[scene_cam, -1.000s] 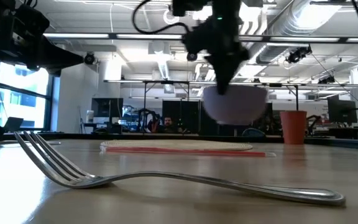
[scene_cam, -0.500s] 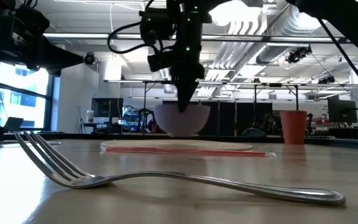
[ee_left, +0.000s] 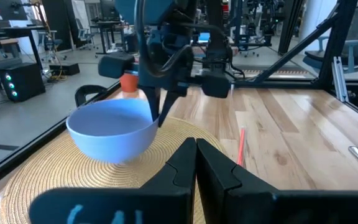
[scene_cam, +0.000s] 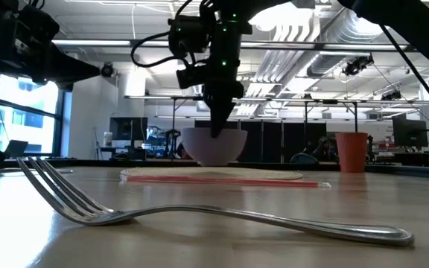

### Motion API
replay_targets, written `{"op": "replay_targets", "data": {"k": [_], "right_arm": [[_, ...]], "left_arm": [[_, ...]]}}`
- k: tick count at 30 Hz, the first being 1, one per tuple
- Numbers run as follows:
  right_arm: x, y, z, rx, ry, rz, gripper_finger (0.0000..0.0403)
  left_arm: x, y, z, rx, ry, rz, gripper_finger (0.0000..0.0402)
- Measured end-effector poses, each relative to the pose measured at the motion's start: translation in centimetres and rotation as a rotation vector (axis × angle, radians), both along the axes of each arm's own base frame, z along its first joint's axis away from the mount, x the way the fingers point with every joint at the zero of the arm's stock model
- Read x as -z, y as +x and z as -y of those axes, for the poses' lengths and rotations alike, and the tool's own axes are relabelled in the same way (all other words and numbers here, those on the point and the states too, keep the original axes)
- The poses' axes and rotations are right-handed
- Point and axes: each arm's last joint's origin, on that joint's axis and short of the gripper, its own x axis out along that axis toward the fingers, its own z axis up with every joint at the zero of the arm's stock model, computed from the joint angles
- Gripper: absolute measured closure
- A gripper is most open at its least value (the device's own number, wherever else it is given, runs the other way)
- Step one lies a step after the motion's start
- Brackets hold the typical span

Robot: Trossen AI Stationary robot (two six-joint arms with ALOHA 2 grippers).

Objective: Pick & Place Utensil
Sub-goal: Put the purple bowl on the brown mat

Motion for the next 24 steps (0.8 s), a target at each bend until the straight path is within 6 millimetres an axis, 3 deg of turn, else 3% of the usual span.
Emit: {"op": "replay_targets", "data": {"k": [8, 24], "right_arm": [[0.97, -0.16, 0.06, -0.011, 0.014, -0.019, 0.0391], [0.86, -0.14, 0.01, 0.0, 0.021, -0.011, 0.0391]], "left_arm": [[0.0, 0.0, 0.0, 0.0, 0.0, 0.0, 0.0394], [0.0, 0.0, 0.0, 0.0, 0.0, 0.0, 0.0394]]}}
